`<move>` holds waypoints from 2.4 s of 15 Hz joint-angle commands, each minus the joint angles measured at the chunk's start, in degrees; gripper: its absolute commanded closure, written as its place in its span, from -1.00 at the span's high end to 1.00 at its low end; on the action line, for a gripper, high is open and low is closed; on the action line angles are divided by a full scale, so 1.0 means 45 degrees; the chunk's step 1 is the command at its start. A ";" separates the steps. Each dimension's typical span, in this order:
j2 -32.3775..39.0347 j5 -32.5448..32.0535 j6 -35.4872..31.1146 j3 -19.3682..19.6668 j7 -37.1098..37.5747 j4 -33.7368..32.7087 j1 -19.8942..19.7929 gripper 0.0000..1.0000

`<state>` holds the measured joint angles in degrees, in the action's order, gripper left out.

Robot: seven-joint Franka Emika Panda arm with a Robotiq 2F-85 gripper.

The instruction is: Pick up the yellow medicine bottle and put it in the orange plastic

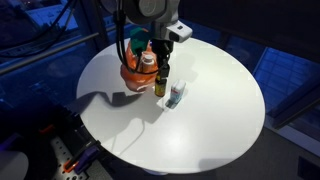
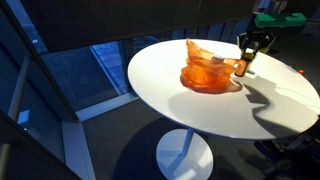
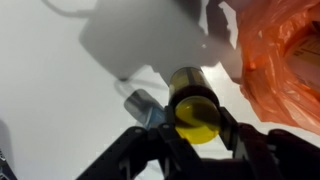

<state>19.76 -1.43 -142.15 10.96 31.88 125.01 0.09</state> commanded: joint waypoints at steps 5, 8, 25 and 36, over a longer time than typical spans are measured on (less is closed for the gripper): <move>-0.1317 -0.0610 0.0827 -0.0072 0.0928 -0.0230 0.0814 -0.60; -0.1825 -0.0669 0.1161 -0.0309 0.1212 -0.0381 0.0927 -0.60; -0.1913 -0.0155 0.1330 -0.2325 0.1392 -0.1510 0.1312 -0.60; -0.0955 0.0002 0.1228 -0.2705 0.1070 -0.2194 0.1577 -0.60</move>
<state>13.96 -2.49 -137.07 -1.26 37.74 116.52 6.95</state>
